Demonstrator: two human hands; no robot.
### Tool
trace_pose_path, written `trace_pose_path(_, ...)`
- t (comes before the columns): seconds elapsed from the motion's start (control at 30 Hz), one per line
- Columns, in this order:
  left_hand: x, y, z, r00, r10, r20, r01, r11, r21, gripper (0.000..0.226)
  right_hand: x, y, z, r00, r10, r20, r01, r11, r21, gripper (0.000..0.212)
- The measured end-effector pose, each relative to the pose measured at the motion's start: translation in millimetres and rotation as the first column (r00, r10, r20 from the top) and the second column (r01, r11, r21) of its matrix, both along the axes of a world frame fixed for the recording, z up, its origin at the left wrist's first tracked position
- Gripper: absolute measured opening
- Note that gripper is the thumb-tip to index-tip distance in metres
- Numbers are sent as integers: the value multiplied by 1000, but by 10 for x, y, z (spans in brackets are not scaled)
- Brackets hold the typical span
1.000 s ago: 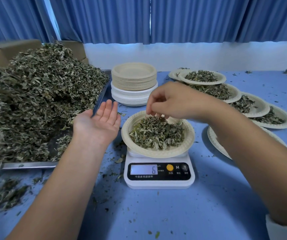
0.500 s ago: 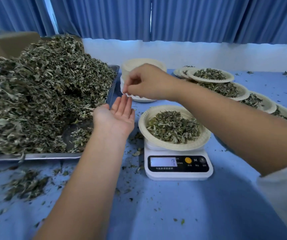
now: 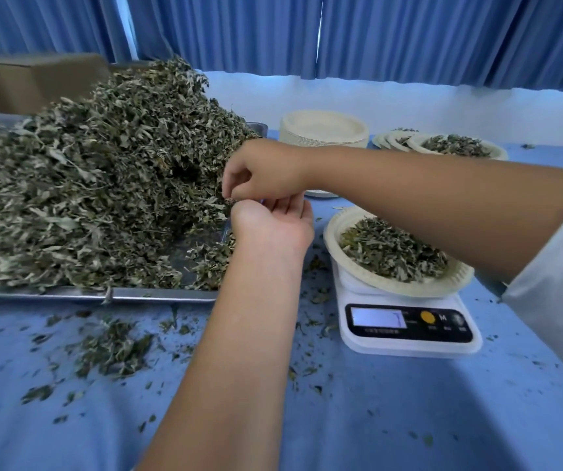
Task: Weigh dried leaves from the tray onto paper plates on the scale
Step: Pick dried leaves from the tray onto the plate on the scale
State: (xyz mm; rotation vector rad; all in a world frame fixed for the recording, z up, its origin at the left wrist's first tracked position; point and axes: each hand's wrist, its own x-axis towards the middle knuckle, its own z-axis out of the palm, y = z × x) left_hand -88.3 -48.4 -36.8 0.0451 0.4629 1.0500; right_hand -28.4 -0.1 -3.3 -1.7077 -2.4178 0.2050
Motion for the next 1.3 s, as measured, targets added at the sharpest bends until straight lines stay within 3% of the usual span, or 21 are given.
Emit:
trace_pose_path(0.23,41,-61,0,988,-144,-58,147,987,67,43,286,-300,32,999,-40,-27,42,995,88,23)
trace_pose_path(0.4,181,-196,21,871,-304,-387,415,876,245,38,691,-649,61,991,-131,-27,133,986,103,20)
trace_pose_path(0.53,199,-225,30,790,-186,-585,474,790,389,33,1093,-913,138,940,-269,-210,298,946,125,16)
trace_pose_path(0.63,144,-211,40,743,-14,-669,457,742,491,20,1406,-1095,129,910,-391,-137,404,912,78,13)
trace_pose_path(0.67,125,-200,28,667,98,-739,473,711,520,16,1507,-1156,104,898,-427,-102,434,900,52,13)
trace_pose_path(0.73,103,-173,-26,389,369,-844,549,643,534,14,1676,-1277,47,868,-489,-84,492,871,15,12)
trace_pose_path(0.8,97,-164,-86,130,550,-825,638,591,494,12,1809,-1381,-16,816,-563,-129,566,824,-14,11)
trace_pose_path(0.83,96,-154,-113,46,583,-811,679,577,454,9,1861,-1422,-45,785,-603,-144,604,796,-40,14)
trace_pose_path(0.9,92,-136,-142,-38,576,-817,745,561,361,2,1934,-1492,-97,742,-653,-150,638,757,-142,26)
trace_pose_path(1.0,114,-133,-145,-79,507,-858,786,561,259,14,1969,-1567,-154,703,-673,-228,599,734,-321,27)
trace_pose_path(1.17,171,-145,-166,-115,484,-868,759,606,237,27,1966,-1593,-264,581,-699,-417,542,715,-442,20)
trace_pose_path(1.3,211,-142,-190,-29,446,-895,710,639,295,25,1974,-1635,-318,489,-699,-521,481,715,-507,23)
